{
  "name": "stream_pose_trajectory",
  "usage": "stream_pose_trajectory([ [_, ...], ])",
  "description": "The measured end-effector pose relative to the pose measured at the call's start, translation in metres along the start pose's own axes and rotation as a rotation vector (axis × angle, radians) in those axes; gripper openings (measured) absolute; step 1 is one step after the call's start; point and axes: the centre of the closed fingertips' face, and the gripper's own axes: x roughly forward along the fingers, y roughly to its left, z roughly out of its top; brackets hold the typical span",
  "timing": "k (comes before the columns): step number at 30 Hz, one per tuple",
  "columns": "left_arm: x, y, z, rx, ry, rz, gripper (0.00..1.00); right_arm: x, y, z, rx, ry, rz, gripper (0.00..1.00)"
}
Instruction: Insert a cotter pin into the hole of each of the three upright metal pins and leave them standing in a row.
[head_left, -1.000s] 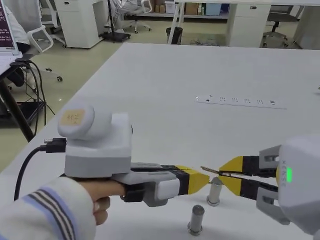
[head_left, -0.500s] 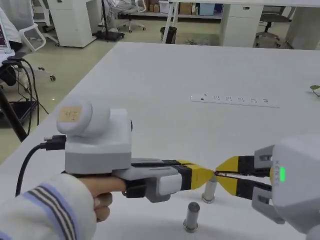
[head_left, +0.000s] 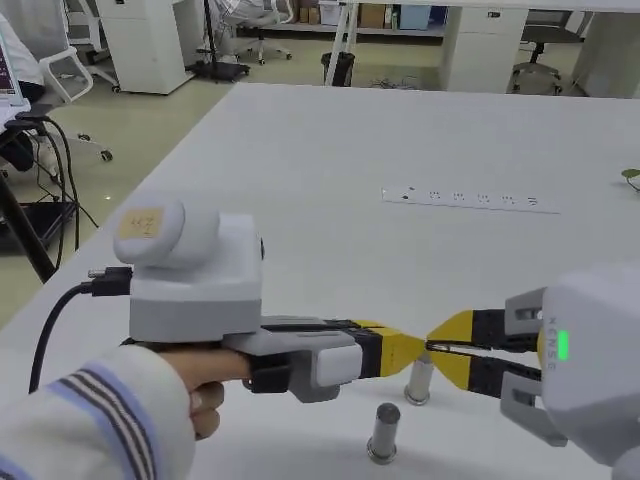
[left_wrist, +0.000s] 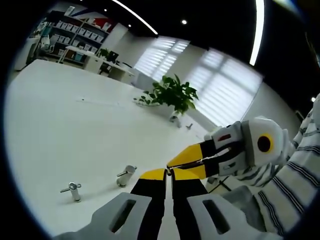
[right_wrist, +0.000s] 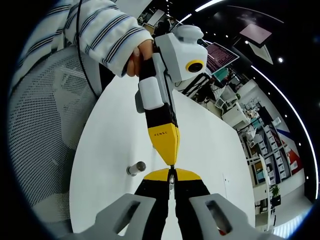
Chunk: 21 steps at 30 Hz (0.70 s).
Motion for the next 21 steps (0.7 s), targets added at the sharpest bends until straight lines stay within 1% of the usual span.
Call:
stream_pose_trajectory([
  [1,0.0000,0.0003,0.0006,-0.015,-0.003,-0.001,0.00,-0.0001,-0.0002,0.0002,0.001,-0.001,0.000,0.00],
  [5,-0.0003,0.0016,0.0015,-0.036,-0.010,-0.002,0.00,-0.0001,-0.0011,0.0007,-0.001,-0.002,-0.002,0.00],
  [10,-0.0012,0.0019,0.0012,-0.028,-0.012,0.001,0.00,0.0004,-0.0002,0.0017,-0.003,-0.010,0.006,0.00],
  [13,-0.0021,0.0027,0.0002,-0.039,-0.009,0.009,0.00,0.0019,0.0004,0.0018,-0.002,-0.015,0.012,0.00],
  [17,-0.0036,0.0032,-0.0001,-0.028,-0.018,0.019,0.00,0.0036,-0.0001,0.0027,0.005,-0.029,0.025,0.00],
  [18,-0.0039,0.0034,-0.0005,-0.025,-0.017,0.022,0.00,0.0041,0.0005,0.0030,0.019,-0.038,0.037,0.00],
  [19,-0.0050,0.0045,-0.0012,-0.009,-0.014,0.030,0.00,0.0046,-0.0010,0.0017,0.046,-0.040,0.033,0.02],
  [20,-0.0058,0.0045,-0.0017,-0.003,-0.013,0.031,0.00,0.0050,-0.0020,0.0005,0.054,-0.041,0.033,0.07],
  [21,-0.0076,0.0057,-0.0016,0.017,-0.018,0.040,0.00,0.0057,-0.0012,-0.0018,0.071,-0.042,0.045,0.09],
])
